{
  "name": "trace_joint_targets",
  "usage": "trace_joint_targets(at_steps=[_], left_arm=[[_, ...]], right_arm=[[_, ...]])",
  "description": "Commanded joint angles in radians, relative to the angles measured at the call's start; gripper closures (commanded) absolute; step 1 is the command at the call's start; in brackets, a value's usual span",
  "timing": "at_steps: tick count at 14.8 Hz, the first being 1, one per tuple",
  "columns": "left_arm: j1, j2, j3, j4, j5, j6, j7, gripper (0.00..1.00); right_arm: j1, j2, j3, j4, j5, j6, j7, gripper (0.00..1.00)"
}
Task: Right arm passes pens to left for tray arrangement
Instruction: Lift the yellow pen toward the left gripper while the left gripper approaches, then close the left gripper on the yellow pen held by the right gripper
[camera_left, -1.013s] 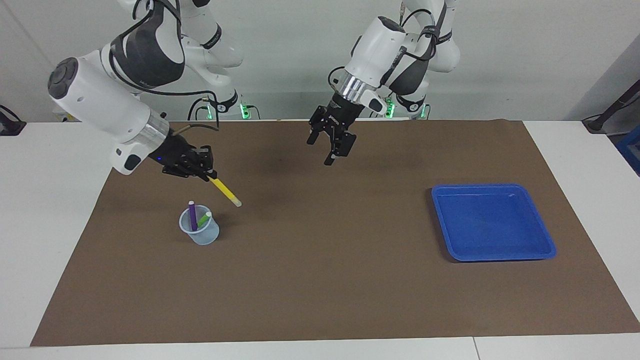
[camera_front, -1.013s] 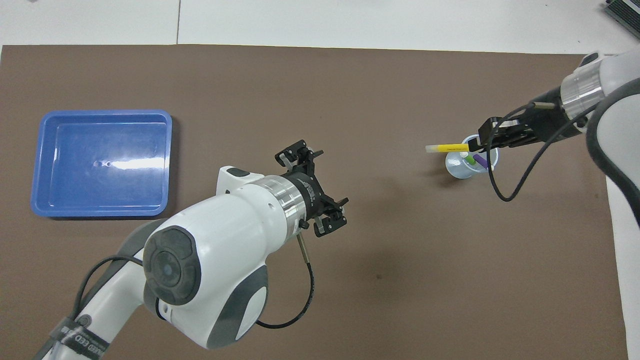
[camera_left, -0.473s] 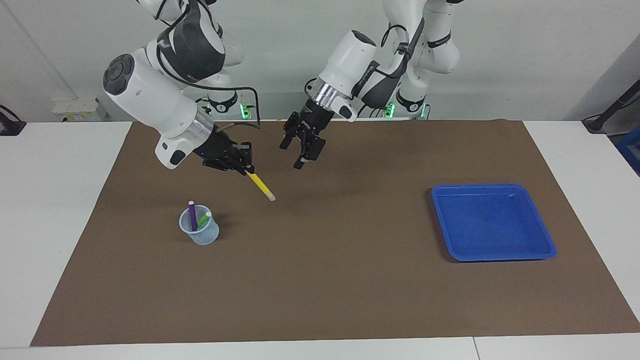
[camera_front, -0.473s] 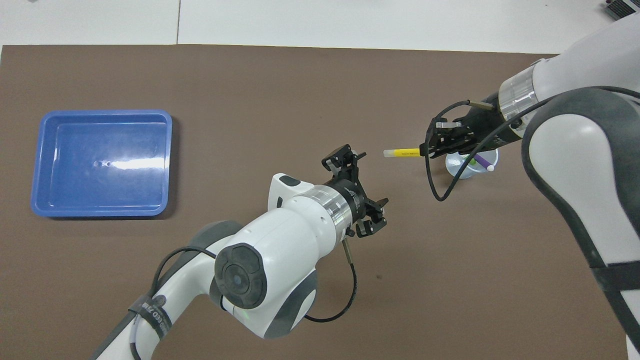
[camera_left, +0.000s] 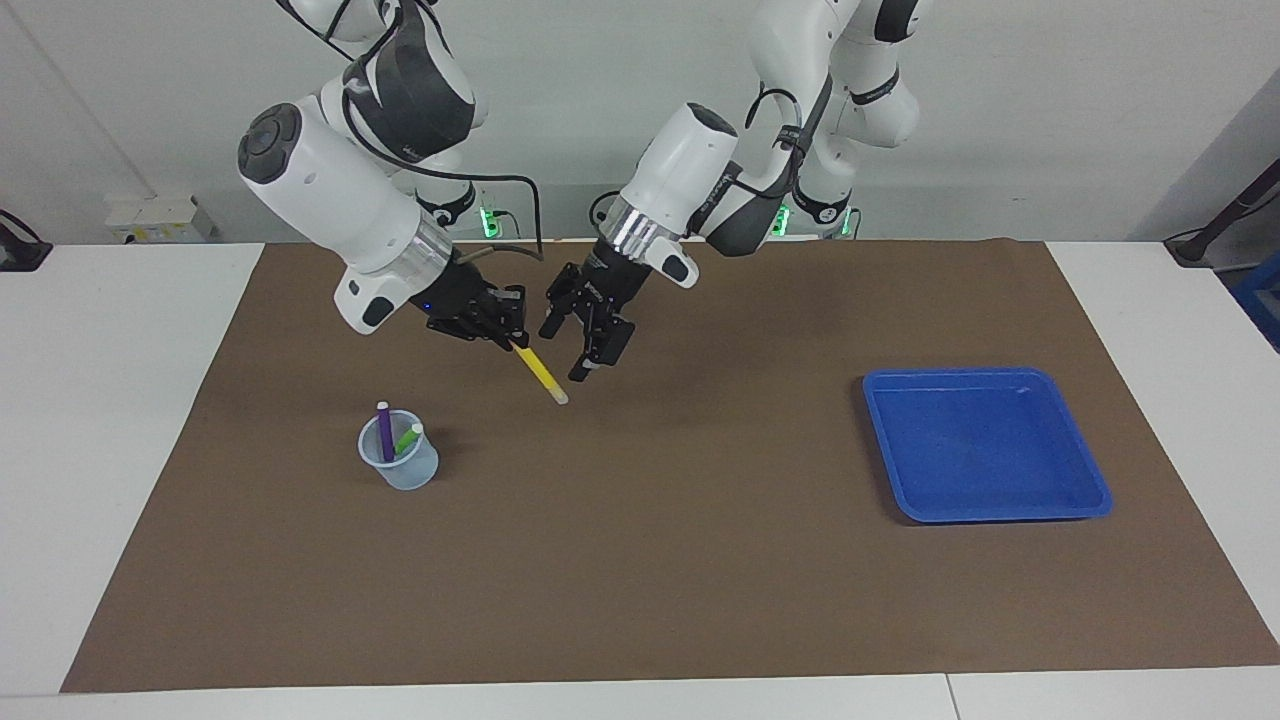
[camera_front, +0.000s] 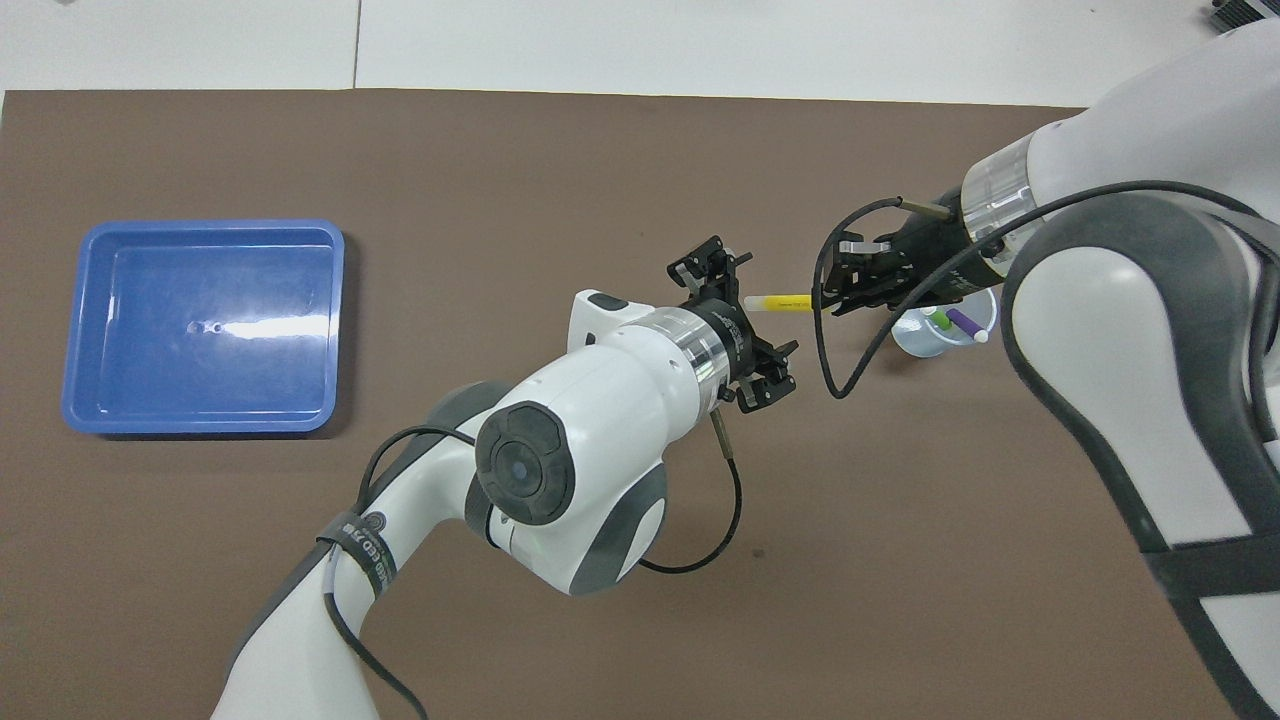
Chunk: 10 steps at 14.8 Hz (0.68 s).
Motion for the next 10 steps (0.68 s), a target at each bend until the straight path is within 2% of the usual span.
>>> trace_joint_targets(at_steps=[1,2,4,10], left_arm=[[0.001,0.051,0.0,0.069,0.01,0.008,0.004,0.0],[0.001,0.051,-0.002,0.069,0.009,0.008,0.004,0.0],[0.001,0.05,0.0,0.067,0.009,0.005,0.006,0.07],[0.003,0.036,-0.002,0.046,0.007,-0.082,0.091,0.14]], right_arm=[[0.018,-0.026,-0.001,-0.046,0.026,0.04,0.024,1.0],[0.016,-0.026,-0.001,-0.046,0.026,0.04,0.026,1.0],[0.018,-0.026,0.001,-0.045,0.026,0.04,0.03,1.0],[0.015,-0.031,-0.001,-0.042,0.026,0.034,0.029,1.0]])
